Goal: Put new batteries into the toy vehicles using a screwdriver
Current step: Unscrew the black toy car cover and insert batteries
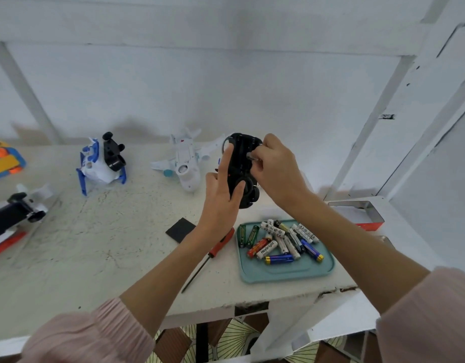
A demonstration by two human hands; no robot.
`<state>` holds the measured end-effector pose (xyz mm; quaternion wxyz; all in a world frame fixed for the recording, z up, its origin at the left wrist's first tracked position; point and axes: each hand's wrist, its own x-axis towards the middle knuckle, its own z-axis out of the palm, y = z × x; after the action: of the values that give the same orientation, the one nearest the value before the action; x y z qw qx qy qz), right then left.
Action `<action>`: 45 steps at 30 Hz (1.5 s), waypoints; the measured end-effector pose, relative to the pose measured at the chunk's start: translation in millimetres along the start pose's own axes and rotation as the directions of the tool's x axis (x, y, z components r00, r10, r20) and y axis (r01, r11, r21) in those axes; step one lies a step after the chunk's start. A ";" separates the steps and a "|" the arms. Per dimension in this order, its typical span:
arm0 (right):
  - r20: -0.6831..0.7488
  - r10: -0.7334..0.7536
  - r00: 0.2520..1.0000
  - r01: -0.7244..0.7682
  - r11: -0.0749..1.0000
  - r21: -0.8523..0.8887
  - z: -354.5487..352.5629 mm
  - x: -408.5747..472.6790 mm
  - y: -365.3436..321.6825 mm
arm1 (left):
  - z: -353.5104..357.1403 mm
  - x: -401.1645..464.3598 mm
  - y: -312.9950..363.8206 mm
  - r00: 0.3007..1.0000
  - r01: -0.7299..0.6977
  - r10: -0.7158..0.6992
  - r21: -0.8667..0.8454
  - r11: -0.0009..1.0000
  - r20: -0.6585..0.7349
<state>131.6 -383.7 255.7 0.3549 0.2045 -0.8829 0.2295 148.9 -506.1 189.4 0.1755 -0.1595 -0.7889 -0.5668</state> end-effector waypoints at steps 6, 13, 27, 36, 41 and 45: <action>-0.061 -0.025 0.998 0.028 0.998 0.054 6.3 -15.0 8.8 | 0.6 5.2 1.3 1.000 0.024 -0.023 -0.079 0.997 0.016; -0.007 -0.054 0.998 0.055 0.981 0.184 4.6 -17.3 20.4 | -0.9 4.8 -0.9 0.997 0.069 -0.064 -0.156 0.985 0.035; 0.148 0.079 0.986 -0.124 0.934 0.334 -5.0 -10.7 31.0 | -4.5 0.0 5.4 0.994 0.087 -0.059 -0.325 0.942 0.093; 0.053 0.135 0.989 -0.145 0.927 0.345 -9.3 -4.7 30.9 | -5.3 0.9 6.1 0.994 0.072 -0.043 -0.306 0.949 0.103; 0.009 0.037 0.999 -0.038 0.975 0.219 -11.0 -8.5 30.8 | -3.4 2.0 5.0 0.993 0.071 -0.037 -0.306 0.949 0.114; 0.157 0.025 0.987 -0.055 0.981 0.188 -19.5 -15.8 34.2 | 0.1 1.5 3.1 0.990 0.079 -0.037 -0.319 0.944 0.136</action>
<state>134.6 -342.1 248.0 0.2594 0.2372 -0.8854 0.3040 149.0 -504.9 192.7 0.0790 -0.1989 -0.6992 -0.6821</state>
